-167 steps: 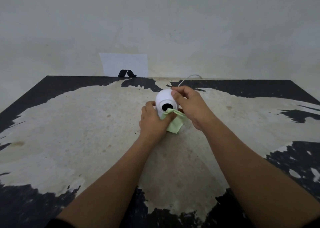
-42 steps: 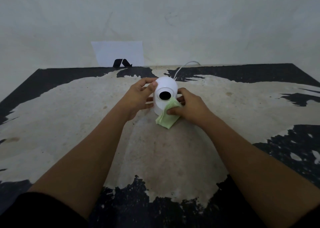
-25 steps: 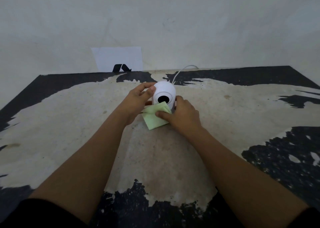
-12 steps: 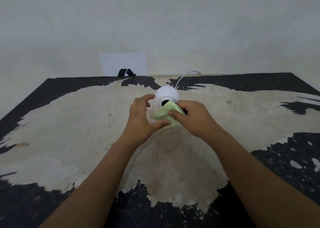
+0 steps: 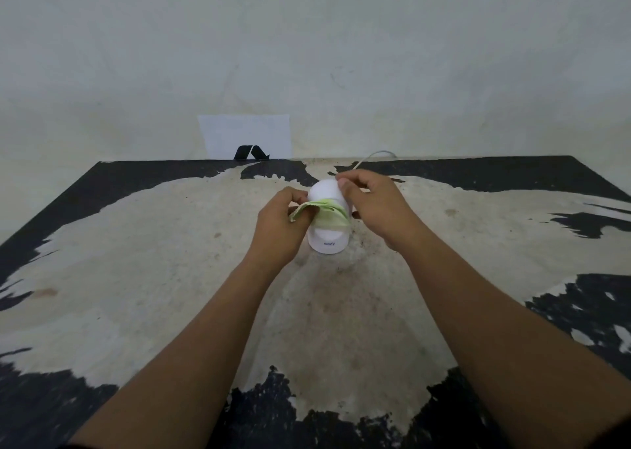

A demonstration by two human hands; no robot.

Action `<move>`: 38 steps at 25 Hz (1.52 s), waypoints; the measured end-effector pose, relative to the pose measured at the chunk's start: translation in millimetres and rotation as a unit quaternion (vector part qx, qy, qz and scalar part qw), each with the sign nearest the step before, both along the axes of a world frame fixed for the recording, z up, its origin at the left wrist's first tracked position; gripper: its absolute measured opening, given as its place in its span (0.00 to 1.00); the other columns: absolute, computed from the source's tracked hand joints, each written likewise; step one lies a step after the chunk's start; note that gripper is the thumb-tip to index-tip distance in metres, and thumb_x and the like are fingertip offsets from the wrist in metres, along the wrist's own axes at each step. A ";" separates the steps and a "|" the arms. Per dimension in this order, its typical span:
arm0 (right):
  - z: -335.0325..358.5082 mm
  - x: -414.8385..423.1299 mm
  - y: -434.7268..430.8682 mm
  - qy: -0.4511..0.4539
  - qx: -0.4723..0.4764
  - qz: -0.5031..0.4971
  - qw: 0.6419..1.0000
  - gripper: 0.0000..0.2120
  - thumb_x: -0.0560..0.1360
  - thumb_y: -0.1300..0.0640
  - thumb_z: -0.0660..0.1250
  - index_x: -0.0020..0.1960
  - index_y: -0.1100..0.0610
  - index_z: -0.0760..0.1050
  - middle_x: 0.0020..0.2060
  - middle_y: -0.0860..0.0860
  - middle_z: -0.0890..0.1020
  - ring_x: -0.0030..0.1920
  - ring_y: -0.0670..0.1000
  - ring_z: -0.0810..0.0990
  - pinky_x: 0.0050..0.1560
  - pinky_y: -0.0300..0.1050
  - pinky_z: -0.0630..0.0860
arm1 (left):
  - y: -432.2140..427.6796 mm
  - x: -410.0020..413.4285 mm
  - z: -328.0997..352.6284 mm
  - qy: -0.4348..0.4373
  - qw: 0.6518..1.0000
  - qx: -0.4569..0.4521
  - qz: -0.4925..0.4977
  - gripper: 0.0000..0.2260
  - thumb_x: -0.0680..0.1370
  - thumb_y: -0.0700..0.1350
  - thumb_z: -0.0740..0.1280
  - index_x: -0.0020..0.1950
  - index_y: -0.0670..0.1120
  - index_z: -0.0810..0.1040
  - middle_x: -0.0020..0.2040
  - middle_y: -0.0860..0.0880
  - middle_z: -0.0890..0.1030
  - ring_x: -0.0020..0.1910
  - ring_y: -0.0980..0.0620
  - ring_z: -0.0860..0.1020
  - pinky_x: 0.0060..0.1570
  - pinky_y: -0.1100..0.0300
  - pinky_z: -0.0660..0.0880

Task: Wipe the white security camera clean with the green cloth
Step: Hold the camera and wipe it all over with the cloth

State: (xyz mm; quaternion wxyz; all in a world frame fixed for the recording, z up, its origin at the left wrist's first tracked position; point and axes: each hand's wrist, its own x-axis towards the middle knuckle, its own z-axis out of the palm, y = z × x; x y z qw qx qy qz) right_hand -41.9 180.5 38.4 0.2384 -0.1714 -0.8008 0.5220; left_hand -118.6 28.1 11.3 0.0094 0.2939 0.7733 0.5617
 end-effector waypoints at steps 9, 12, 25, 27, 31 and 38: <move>-1.0 -6.0 10.7 0.009 -0.063 0.042 0.997 0.04 0.74 0.52 0.69 0.48 0.47 0.81 0.48 0.45 0.82 0.50 0.47 0.80 0.50 0.45 0.78 | 20.8 5.9 1.6 0.007 1.000 0.015 0.020 0.16 0.65 0.57 0.70 0.46 0.56 0.67 0.47 0.54 0.74 0.41 0.60 0.74 0.33 0.71 0.68; 2.3 -7.0 13.2 -0.011 -0.056 0.049 0.997 0.04 0.75 0.53 0.68 0.48 0.48 0.80 0.49 0.46 0.81 0.51 0.48 0.80 0.50 0.46 0.78 | 30.1 8.6 -1.1 0.032 0.999 -0.018 0.033 0.26 0.63 0.56 0.74 0.55 0.50 0.68 0.53 0.49 0.72 0.45 0.55 0.73 0.38 0.62 0.71; -0.7 -6.0 12.5 -0.001 -0.094 0.071 0.993 0.02 0.76 0.53 0.67 0.47 0.47 0.79 0.49 0.45 0.79 0.49 0.45 0.79 0.34 0.34 0.77 | -3.2 -5.4 -9.7 0.085 0.995 -0.041 -0.037 0.23 0.70 0.43 0.71 0.63 0.56 0.72 0.60 0.53 0.77 0.47 0.66 0.76 0.44 0.75 0.71; -1.4 -6.4 12.5 -0.004 -0.096 0.068 0.993 0.03 0.76 0.54 0.67 0.48 0.48 0.79 0.49 0.45 0.80 0.49 0.45 0.79 0.34 0.35 0.78 | -5.6 -8.1 -6.6 0.072 0.996 -0.039 -0.035 0.20 0.72 0.42 0.69 0.62 0.57 0.74 0.57 0.56 0.78 0.48 0.68 0.75 0.47 0.69 0.73; -1.7 -6.0 12.2 -0.002 -0.098 0.068 0.993 0.03 0.76 0.53 0.67 0.49 0.49 0.79 0.49 0.45 0.80 0.49 0.46 0.79 0.36 0.37 0.79 | -4.6 -8.6 -0.7 0.054 0.998 -0.038 -0.024 0.13 0.74 0.47 0.65 0.57 0.59 0.76 0.50 0.62 0.78 0.48 0.69 0.74 0.46 0.69 0.70; -2.8 -6.1 10.9 0.004 -0.099 0.068 0.993 0.06 0.76 0.55 0.67 0.51 0.53 0.80 0.46 0.47 0.82 0.43 0.47 0.80 0.39 0.42 0.79 | 20.9 8.1 3.5 0.071 0.996 -0.035 0.038 0.16 0.70 0.53 0.69 0.54 0.48 0.72 0.51 0.47 0.77 0.45 0.49 0.75 0.40 0.57 0.70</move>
